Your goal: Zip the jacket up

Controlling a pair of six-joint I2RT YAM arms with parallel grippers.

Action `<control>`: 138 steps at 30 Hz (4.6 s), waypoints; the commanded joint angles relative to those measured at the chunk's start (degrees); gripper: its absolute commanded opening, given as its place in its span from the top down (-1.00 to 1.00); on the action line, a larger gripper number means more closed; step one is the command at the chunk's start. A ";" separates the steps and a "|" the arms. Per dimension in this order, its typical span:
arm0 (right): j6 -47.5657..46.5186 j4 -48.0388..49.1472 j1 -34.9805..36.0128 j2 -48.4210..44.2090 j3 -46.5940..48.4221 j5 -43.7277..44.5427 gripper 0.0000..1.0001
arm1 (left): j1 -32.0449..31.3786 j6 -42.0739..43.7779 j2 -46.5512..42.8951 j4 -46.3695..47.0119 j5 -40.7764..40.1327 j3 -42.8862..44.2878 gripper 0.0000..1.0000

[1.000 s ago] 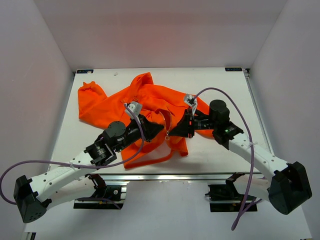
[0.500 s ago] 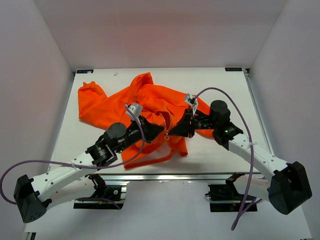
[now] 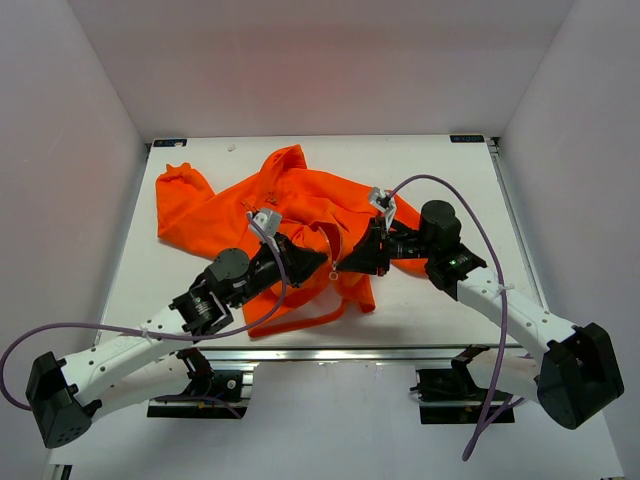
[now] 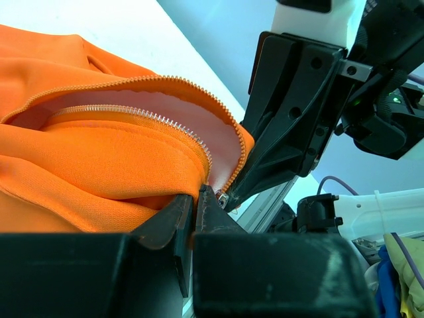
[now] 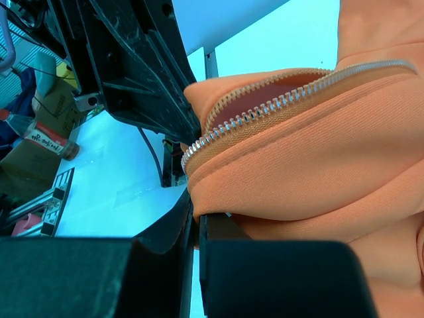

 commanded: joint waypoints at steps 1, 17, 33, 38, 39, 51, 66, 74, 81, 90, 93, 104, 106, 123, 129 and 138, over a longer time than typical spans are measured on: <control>-0.91 0.83 -0.02 -0.74 -0.28 -1.82 1.00 | -0.29 -0.46 -2.21 2.69 -0.41 0.10 1.00; -1.17 0.39 -0.02 -0.74 0.34 -2.17 1.00 | -0.38 0.16 -0.28 4.71 3.72 0.01 1.00; -1.17 -0.32 -0.02 -1.18 -0.01 -2.08 1.00 | -0.29 -0.46 -2.12 5.59 3.72 -1.14 1.00; -2.14 -1.81 -0.02 -1.80 -0.10 -2.08 1.00 | -0.29 -0.63 -2.74 5.33 2.75 -1.14 1.00; -2.23 -1.81 -0.02 -1.89 -0.36 -2.00 1.00 | -0.29 -0.54 -2.91 5.42 2.66 -1.05 1.00; -1.97 -0.94 -0.02 -2.41 -0.19 -3.40 1.00 | -0.38 -0.37 -1.24 5.77 3.63 -1.05 1.00; -0.12 1.53 -0.02 -0.92 0.25 -3.40 1.00 | -0.29 -0.19 -0.98 6.47 5.04 -1.22 1.00; 0.58 2.40 -0.02 -1.71 0.43 -2.61 1.00 | -0.29 -0.02 -1.24 5.95 5.65 -1.05 1.00; 1.20 2.85 -0.02 -2.59 0.16 -1.56 1.00 | -0.29 -0.01 -1.24 5.77 5.92 -1.31 1.00; 1.20 2.93 -0.19 -3.12 0.08 -1.91 1.00 | -0.29 0.25 -2.38 5.33 5.83 -1.84 1.00; 1.11 2.58 -0.28 -3.20 -0.01 -2.52 1.00 | -0.29 0.86 -2.74 4.72 5.39 -1.93 1.00; 0.94 2.23 -0.28 -1.71 0.78 -4.72 1.00 | -0.29 2.36 -0.54 7.00 10.84 -1.23 1.00; 1.11 2.32 -0.28 -1.71 0.69 -4.72 1.00 | -0.29 2.09 -0.28 7.44 11.28 -1.40 1.00; 2.34 4.69 -0.63 -2.68 1.31 -2.26 1.00 | -0.29 5.25 1.13 4.81 21.99 0.00 1.00; 1.03 3.55 -1.16 -2.94 2.45 -2.61 1.00 | -0.29 5.61 2.89 2.70 25.25 0.09 1.00; 0.32 1.26 -2.92 -5.14 3.07 -1.03 1.00 | -0.29 5.79 2.45 -3.63 23.85 -0.17 1.00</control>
